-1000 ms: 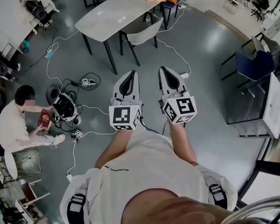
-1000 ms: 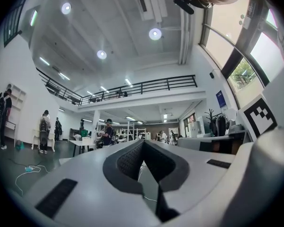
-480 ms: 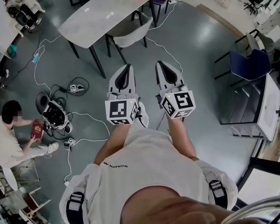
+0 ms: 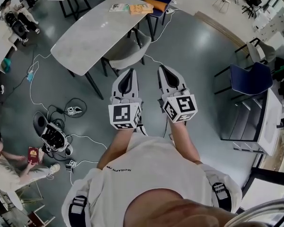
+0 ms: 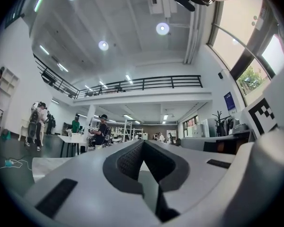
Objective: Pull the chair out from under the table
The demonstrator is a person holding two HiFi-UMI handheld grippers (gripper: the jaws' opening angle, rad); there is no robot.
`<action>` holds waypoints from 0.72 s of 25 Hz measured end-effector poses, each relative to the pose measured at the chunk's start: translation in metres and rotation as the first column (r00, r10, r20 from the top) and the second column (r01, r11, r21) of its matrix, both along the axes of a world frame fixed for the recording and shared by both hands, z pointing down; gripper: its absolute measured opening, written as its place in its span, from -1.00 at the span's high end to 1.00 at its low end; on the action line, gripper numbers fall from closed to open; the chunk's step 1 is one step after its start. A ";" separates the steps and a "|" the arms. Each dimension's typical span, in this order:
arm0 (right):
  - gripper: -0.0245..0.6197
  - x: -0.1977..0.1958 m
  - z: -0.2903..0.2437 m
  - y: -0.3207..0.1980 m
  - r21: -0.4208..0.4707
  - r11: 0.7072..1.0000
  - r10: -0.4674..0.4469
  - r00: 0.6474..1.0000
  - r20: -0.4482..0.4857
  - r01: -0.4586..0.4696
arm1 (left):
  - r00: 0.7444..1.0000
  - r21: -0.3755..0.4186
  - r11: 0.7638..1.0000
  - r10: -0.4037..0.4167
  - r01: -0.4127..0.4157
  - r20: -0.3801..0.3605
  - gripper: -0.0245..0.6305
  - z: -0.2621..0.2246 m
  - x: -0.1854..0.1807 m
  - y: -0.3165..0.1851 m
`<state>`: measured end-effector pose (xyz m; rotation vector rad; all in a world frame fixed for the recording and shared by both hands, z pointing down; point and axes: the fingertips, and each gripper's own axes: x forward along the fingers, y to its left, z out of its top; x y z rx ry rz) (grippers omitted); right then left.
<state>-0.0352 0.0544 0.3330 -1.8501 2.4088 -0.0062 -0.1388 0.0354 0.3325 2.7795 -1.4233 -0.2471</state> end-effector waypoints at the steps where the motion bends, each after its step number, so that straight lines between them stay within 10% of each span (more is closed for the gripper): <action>1: 0.89 0.003 0.001 -0.014 -0.004 1.000 0.001 1.000 -0.001 -0.001 | 1.000 -0.006 1.000 -0.003 0.003 -0.001 0.92 0.002 0.002 -0.014; 18: 0.89 0.045 0.017 -0.139 -0.038 0.998 -0.045 0.999 0.002 0.045 | 0.998 -0.056 0.996 -0.063 0.063 0.000 0.92 0.022 0.038 -0.137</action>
